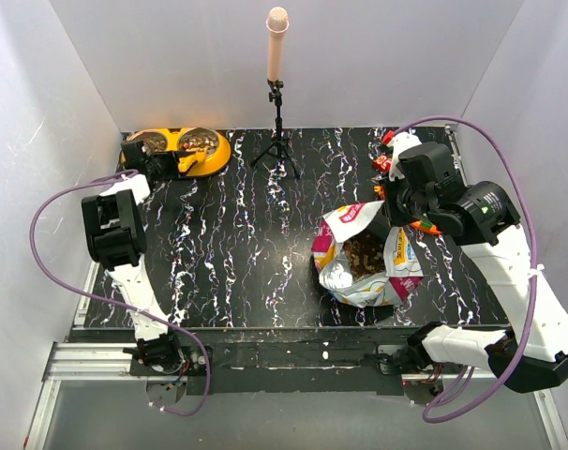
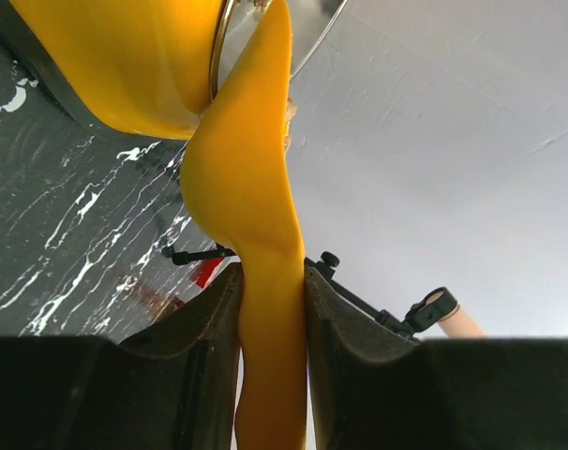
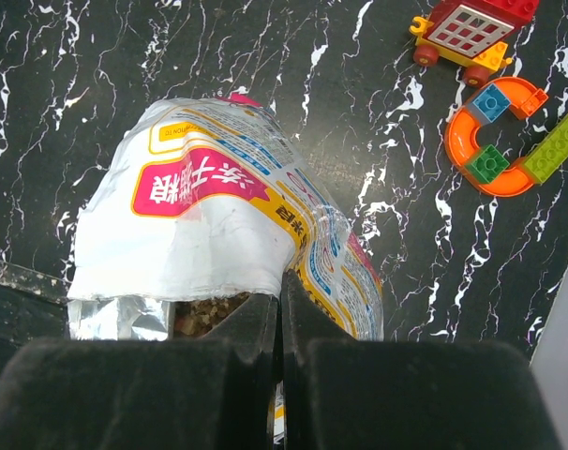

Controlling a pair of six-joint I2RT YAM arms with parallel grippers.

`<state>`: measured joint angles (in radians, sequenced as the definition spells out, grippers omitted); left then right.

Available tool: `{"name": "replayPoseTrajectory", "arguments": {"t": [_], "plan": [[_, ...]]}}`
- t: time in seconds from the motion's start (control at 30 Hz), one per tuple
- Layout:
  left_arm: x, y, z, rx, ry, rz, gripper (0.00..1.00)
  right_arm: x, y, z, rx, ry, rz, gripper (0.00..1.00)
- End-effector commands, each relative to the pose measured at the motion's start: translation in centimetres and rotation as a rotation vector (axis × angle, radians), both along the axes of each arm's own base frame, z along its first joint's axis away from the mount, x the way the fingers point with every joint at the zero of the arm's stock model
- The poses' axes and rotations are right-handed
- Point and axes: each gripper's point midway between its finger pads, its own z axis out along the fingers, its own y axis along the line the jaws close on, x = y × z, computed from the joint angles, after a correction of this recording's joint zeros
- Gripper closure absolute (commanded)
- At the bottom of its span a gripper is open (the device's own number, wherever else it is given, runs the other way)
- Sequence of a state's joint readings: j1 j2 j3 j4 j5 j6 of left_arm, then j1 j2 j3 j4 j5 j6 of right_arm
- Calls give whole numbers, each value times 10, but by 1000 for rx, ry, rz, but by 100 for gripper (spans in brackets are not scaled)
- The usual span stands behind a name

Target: Serve the pet food

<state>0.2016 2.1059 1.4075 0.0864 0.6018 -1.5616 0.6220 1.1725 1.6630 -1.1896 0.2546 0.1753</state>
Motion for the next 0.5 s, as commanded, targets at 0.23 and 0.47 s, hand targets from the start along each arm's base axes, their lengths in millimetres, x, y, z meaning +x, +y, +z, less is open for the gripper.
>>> {"name": "replayPoseTrajectory", "arguments": {"t": [0.23,0.47], "plan": [[13,13,16,-85,309,135,100,34,0,92,164,-369,-63,99],[23,3,20,-142,463,170,100,35,-6,95,143,-385,-79,99]]}}
